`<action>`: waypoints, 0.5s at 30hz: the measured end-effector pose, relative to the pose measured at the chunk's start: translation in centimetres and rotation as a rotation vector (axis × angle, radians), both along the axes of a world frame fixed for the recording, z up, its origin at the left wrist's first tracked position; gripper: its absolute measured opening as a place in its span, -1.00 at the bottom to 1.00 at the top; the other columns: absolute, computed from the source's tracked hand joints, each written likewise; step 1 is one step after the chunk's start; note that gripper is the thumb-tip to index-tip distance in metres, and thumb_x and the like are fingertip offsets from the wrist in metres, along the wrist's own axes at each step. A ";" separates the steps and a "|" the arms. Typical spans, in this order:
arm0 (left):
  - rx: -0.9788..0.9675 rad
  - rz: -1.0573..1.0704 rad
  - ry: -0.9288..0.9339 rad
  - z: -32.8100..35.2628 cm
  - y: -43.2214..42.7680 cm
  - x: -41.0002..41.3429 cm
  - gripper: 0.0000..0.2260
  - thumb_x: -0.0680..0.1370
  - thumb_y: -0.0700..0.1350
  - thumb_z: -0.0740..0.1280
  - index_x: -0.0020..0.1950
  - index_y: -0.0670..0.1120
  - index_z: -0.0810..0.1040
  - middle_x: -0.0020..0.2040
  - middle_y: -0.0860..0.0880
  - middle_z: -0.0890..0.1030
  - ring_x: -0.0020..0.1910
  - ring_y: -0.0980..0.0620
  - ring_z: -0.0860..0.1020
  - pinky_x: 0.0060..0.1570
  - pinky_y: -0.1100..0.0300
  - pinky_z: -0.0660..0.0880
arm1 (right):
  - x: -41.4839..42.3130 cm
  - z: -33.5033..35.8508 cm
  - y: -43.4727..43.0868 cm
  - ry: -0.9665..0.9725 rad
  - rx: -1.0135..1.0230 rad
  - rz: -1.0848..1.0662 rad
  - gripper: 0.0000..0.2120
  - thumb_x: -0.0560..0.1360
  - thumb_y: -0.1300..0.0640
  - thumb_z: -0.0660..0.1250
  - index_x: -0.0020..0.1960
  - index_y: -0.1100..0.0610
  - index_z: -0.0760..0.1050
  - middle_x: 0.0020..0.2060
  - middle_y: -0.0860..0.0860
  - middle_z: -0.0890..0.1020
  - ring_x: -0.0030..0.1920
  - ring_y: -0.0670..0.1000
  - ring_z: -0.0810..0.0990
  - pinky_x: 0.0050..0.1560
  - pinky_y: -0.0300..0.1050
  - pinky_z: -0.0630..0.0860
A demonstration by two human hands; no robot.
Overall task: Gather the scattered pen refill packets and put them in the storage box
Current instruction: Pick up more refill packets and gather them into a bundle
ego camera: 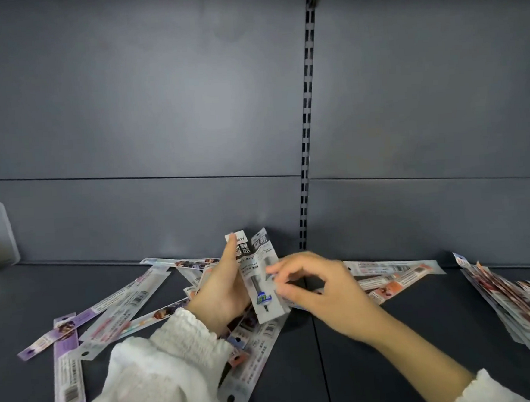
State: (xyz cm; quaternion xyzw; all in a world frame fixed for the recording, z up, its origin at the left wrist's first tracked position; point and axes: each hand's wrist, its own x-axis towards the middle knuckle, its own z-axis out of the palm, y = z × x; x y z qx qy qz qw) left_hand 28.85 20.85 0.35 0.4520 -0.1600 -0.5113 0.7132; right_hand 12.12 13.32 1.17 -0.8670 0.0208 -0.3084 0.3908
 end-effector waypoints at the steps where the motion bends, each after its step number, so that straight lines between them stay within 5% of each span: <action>1: 0.003 -0.017 0.000 0.1 0.3 0.2 -0.38 0.55 0.30 0.12 0.29 -0.19 0.51 0.12 -0.26 0.64 0.01 -0.17 0.65 -0.17 -0.01 0.57 | 0.1 -0.3 0.0 0.030 -0.067 0.013 -0.89 0.46 0.15 0.44 -0.11 -0.06 0.62 0.06 -0.23 0.65 0.22 -0.16 0.53 0.25 -0.22 0.44; 7: -0.101 0.096 0.037 0.2 0.5 0.2 -0.67 0.36 -0.01 0.43 0.03 -0.16 0.57 -0.10 -0.11 0.66 -0.23 -0.03 0.64 -0.33 0.13 0.61 | 0.4 -1.5 -0.2 0.175 -0.181 0.054 -0.93 0.43 0.11 0.47 -0.08 0.01 0.67 0.08 -0.24 0.65 0.32 -0.20 0.38 0.33 -0.20 0.36; 11: -0.197 0.155 0.066 0.1 0.1 -0.7 -0.85 0.53 -0.22 0.33 0.09 -0.18 0.55 -0.01 -0.17 0.66 -0.21 -0.06 0.71 -0.33 0.09 0.63 | 0.1 -0.8 0.1 0.198 -0.078 0.119 -0.80 0.46 0.25 0.41 0.02 0.02 0.67 0.12 -0.21 0.65 0.32 -0.19 0.42 0.32 -0.25 0.38; 15: -0.218 0.171 -0.002 0.3 0.1 -1.2 -0.86 0.60 -0.20 0.26 0.11 -0.16 0.56 -0.15 -0.15 0.67 -0.32 -0.04 0.69 -0.37 0.10 0.63 | -1.9 2.0 -4.0 0.181 0.193 0.001 -0.59 0.52 0.37 0.25 0.20 -0.07 0.53 0.17 -0.16 0.63 0.22 -0.19 0.54 0.21 -0.28 0.45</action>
